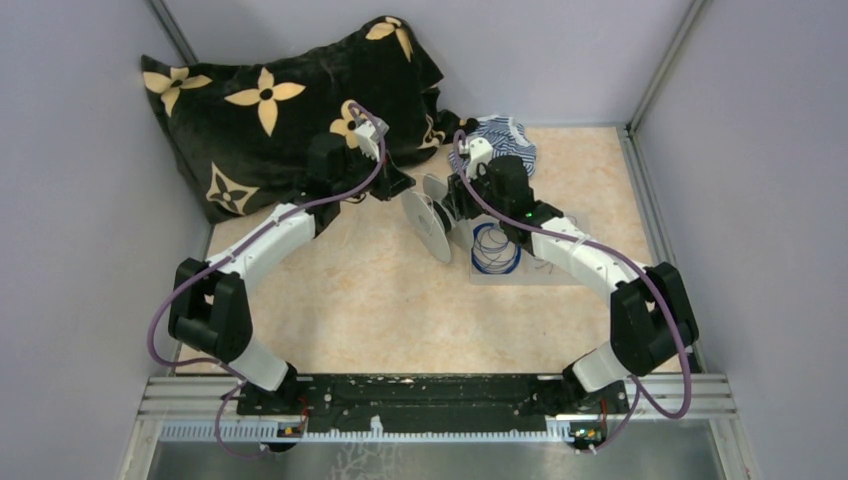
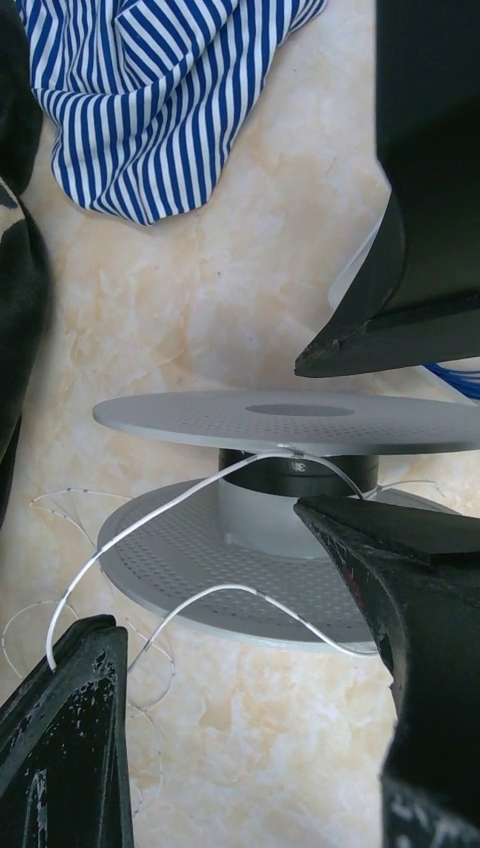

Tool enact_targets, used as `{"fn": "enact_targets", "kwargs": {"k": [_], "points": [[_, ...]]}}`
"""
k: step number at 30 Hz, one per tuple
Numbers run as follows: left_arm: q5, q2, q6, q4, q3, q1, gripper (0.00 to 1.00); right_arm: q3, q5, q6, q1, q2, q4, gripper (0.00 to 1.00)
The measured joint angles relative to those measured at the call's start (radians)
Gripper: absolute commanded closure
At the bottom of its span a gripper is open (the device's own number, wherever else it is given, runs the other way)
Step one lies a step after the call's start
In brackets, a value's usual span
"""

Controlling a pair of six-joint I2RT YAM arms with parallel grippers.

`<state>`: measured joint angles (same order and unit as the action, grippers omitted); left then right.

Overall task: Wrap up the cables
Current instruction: Pick up the cable reel from the center of the board.

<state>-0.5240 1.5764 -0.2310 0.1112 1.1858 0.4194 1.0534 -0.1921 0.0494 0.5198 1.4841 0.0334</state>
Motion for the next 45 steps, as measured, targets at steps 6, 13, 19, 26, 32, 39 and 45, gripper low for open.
{"fn": "enact_targets", "kwargs": {"k": [6, 13, 19, 26, 32, 39, 45], "points": [[0.000, -0.002, 0.000, 0.003, -0.010, 0.000, 1.00, 0.000, 0.023, -0.013, 0.007, 0.000, -0.001, 0.55], [0.000, -0.004, 0.005, 0.004, -0.017, 0.000, 1.00, 0.000, 0.059, -0.039, 0.020, 0.018, -0.005, 0.57], [0.001, -0.004, 0.027, 0.006, -0.023, 0.000, 1.00, 0.000, 0.075, -0.068, 0.023, 0.026, -0.009, 0.59], [0.002, -0.004, 0.048, 0.010, -0.024, 0.000, 1.00, 0.000, 0.089, -0.097, 0.031, 0.026, -0.009, 0.63], [0.002, -0.004, 0.056, 0.011, -0.024, 0.000, 1.00, -0.006, 0.102, -0.120, 0.044, 0.026, -0.002, 0.68], [0.011, -0.004, 0.083, 0.016, -0.024, 0.000, 1.00, -0.016, 0.125, -0.139, 0.055, 0.026, 0.000, 0.75], [0.016, -0.004, 0.100, 0.017, -0.024, 0.000, 1.00, -0.021, 0.135, -0.146, 0.057, 0.026, 0.003, 0.83]]}}
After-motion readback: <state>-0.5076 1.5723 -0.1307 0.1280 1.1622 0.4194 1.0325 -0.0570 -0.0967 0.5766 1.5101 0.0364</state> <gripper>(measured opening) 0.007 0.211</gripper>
